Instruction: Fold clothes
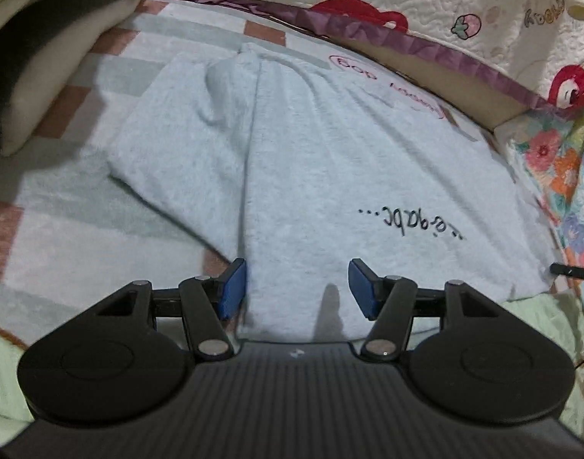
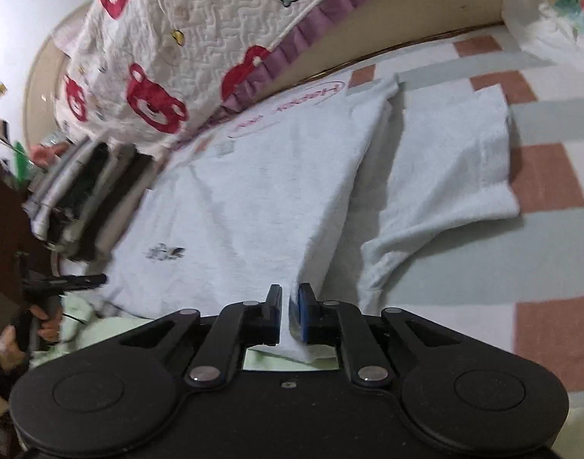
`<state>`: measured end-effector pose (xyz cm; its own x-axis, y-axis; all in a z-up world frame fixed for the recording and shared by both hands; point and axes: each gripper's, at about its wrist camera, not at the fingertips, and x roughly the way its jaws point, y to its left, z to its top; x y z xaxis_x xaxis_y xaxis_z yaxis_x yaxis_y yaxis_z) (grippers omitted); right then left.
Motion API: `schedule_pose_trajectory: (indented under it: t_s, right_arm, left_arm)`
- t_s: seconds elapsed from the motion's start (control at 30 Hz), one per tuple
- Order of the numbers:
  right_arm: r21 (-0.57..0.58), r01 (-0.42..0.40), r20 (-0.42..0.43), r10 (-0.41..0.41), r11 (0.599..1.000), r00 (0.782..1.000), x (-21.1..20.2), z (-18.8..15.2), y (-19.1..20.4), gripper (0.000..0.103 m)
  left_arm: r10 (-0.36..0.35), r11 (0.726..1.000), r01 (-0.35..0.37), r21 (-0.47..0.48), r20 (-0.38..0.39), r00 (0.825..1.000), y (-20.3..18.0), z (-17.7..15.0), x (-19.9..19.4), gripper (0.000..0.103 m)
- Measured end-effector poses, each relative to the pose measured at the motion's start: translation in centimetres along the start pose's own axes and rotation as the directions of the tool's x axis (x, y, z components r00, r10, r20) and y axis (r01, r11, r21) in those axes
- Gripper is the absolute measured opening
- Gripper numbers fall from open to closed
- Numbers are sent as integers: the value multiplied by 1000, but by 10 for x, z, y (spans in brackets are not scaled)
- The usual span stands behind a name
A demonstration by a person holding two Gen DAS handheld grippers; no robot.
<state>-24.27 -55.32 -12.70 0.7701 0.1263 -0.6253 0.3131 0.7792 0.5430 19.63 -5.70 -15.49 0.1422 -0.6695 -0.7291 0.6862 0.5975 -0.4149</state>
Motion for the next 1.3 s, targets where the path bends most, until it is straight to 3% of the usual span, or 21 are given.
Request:
schedule_pose_trajectory:
  t_s: [0.1, 0.13, 0.17, 0.2, 0.23, 0.27, 0.3, 0.37, 0.47, 0.7, 0.8, 0.87, 0.97, 1.03, 1.1, 1.17, 1.3]
  right_arm:
    - [6, 34, -19, -34, 999, 999, 3, -2, 1, 23]
    - [16, 40, -15, -40, 999, 999, 3, -4, 0, 28]
    - [27, 45, -9, -45, 999, 999, 2, -7, -1, 39]
    - [38, 50, -3, -50, 998, 999, 2, -10, -3, 45]
    - [41, 43, 2, -43, 998, 999, 2, -13, -4, 45]
    - [41, 34, 7, -34, 999, 999, 2, -16, -5, 30]
    - [42, 4, 34, -6, 999, 999, -3, -16, -6, 6]
    - [65, -71, 108, 64, 995, 992, -17, -13, -10, 5]
    - [121, -133, 178, 110, 984, 978, -38, -11, -19, 5]
    - [63, 28, 73, -33, 998, 997, -32, -25, -23, 4]
    - [-22, 138, 40, -138, 990, 990, -31, -28, -16, 2]
    - [-137, 222, 28, -221, 965, 975, -29, -30, -4, 3]
    - [-304, 253, 33, -255, 919, 966, -22, -37, 17, 11]
    - [-410, 269, 39, -277, 872, 960, -17, -41, 31, 19]
    - [-511, 280, 48, -298, 813, 953, -12, -45, 44, 38]
    - [-605, 288, 59, -318, 743, 946, -7, -49, 58, 38]
    - [-766, 290, 89, -353, 573, 931, 3, -58, 85, 38]
  left_arm:
    - [-2, 1000, 2, 11, 9, 1000, -4, 1, -3, 56]
    - [-1, 1000, 0, 17, 14, 1000, -5, 1, -5, 47]
    - [1, 1000, -1, 23, 19, 1000, -7, 1, -7, 15]
    - [2, 1000, -3, 29, 24, 1000, -9, 1, -9, 1]
    - [3, 999, -4, 34, 29, 1000, -11, 1, -11, 2]
    - [5, 999, -6, 40, 34, 999, -12, 1, -13, 1]
    - [6, 999, -8, 46, 39, 999, -14, 1, -15, 1]
    - [8, 999, -11, 37, 86, 996, -10, 4, -39, 1]
    - [21, 999, -23, 29, 52, 998, -1, -10, -44, 1]
    - [48, 999, -48, 11, 27, 998, 7, -29, -40, 1]
    - [88, 988, -88, 124, 8, 996, -6, -28, -40, 2]
    - [120, 975, -116, 191, -11, 993, -14, -28, -39, 3]
    - [179, 956, -168, 242, -25, 984, -21, -32, -41, 4]
    - [178, 944, -176, 278, 16, 984, -28, -35, -51, 9]
    - [158, 926, -171, 338, 66, 985, -41, -38, -60, 16]
    - [129, 896, -161, 415, 104, 986, -57, -42, -66, 36]
    - [35, 848, -45, 528, 28, 999, -92, -50, -47, 42]
